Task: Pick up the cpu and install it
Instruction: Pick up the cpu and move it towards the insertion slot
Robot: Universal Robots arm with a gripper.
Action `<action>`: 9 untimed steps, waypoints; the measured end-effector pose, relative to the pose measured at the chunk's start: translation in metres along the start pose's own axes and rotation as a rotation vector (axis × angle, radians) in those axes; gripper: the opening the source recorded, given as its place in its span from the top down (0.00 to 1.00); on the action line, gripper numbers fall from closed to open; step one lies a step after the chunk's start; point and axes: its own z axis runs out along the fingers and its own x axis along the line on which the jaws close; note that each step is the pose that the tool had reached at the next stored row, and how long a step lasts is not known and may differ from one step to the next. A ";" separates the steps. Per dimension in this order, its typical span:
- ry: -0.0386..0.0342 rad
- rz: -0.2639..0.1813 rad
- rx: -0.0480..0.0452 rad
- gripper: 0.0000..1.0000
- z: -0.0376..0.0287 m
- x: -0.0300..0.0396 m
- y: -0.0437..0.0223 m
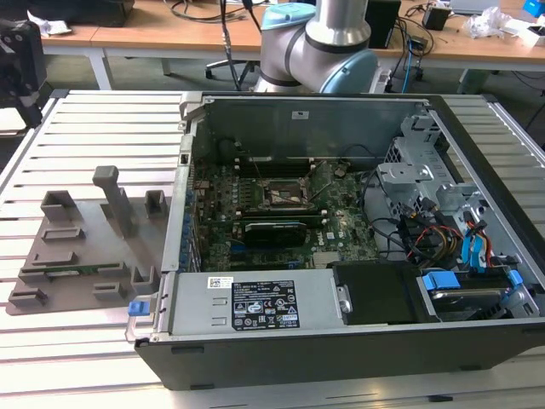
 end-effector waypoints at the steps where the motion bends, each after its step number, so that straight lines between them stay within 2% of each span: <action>1: 0.0000 0.000 0.0001 0.45 0.0000 -0.0021 -0.0001; 2: 0.0000 0.000 0.0002 0.45 0.0001 -0.0043 -0.0002; 4: 0.0000 0.000 0.0002 0.45 0.0005 -0.0170 -0.0006; 9: 0.0001 0.000 0.0003 0.45 0.0008 -0.0317 -0.0013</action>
